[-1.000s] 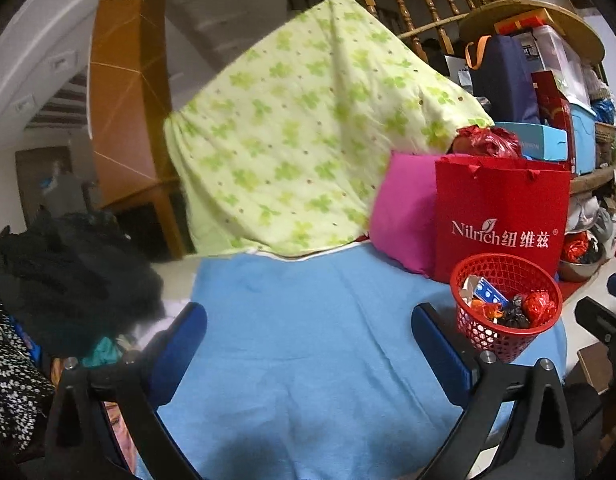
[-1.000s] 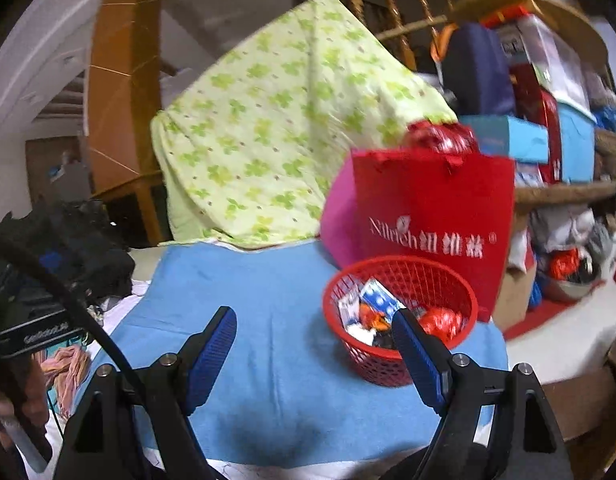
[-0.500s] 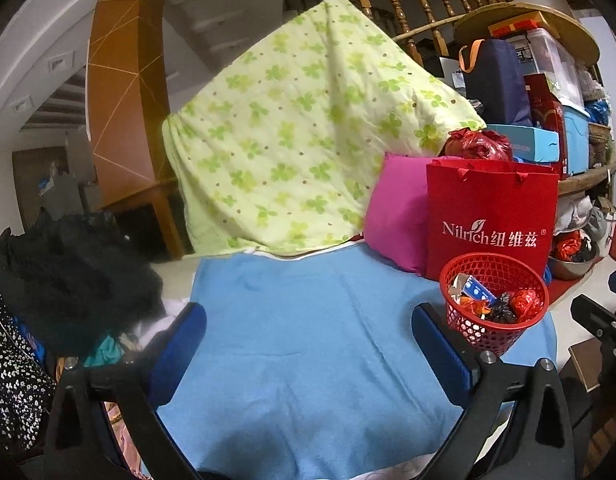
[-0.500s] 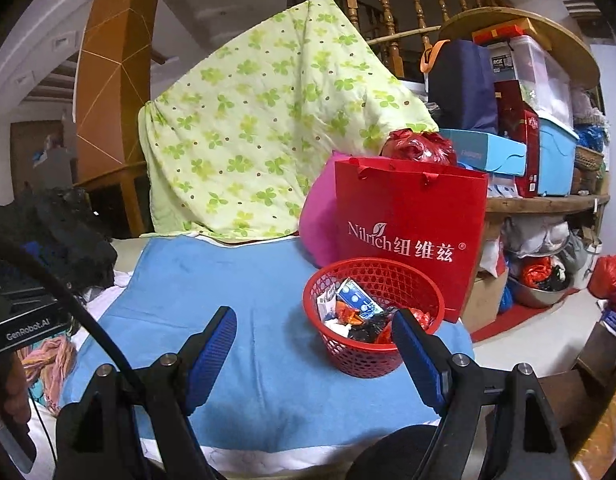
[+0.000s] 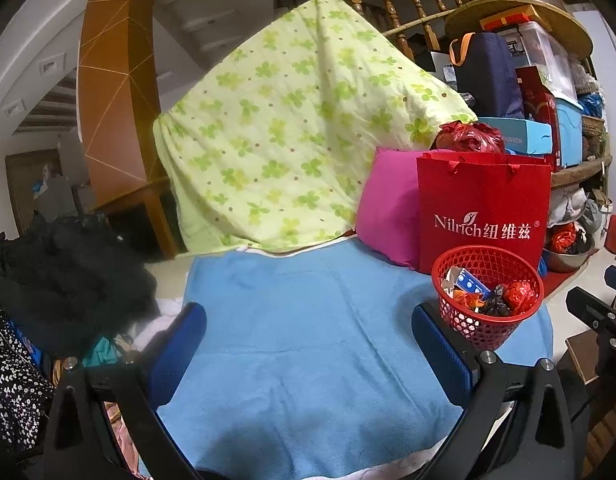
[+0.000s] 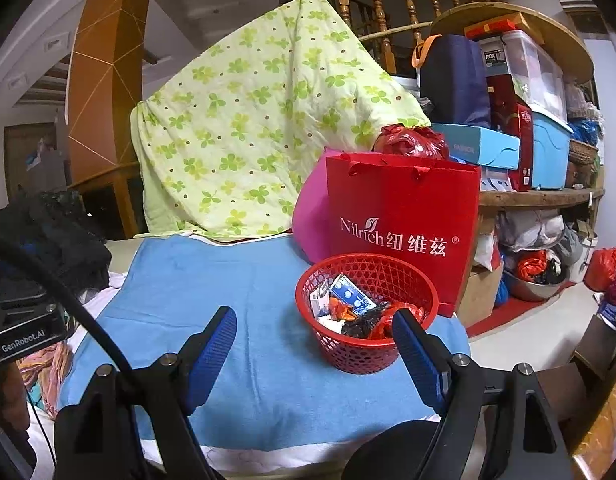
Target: Collect trash
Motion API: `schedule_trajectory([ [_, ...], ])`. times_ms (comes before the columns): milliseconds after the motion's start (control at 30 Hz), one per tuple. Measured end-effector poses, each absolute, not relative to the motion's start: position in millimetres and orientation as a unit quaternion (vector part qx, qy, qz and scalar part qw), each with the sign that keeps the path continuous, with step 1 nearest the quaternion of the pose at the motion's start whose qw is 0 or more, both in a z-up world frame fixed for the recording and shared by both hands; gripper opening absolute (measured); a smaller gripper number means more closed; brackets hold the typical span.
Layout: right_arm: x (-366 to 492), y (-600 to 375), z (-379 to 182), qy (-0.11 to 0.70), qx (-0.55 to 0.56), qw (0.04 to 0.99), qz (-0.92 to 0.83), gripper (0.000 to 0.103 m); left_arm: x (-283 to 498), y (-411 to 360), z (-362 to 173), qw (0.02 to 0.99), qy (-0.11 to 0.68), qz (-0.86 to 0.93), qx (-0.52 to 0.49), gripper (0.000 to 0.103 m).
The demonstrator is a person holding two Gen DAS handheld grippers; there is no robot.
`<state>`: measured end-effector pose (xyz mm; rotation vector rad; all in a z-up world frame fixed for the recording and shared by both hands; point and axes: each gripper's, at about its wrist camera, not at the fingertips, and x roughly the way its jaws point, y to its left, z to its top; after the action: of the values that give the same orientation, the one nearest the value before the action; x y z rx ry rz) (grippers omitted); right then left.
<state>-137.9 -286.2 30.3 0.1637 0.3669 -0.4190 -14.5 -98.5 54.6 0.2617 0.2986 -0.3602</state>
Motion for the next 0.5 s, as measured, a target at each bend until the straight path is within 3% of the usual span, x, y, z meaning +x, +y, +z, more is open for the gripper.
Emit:
schedule_trajectory([
  [500,-140.1,-293.4,27.9,0.179,0.093,0.955,-0.216,0.083,-14.3,-103.6,49.3,0.960,0.153,-0.189,0.140,0.102],
])
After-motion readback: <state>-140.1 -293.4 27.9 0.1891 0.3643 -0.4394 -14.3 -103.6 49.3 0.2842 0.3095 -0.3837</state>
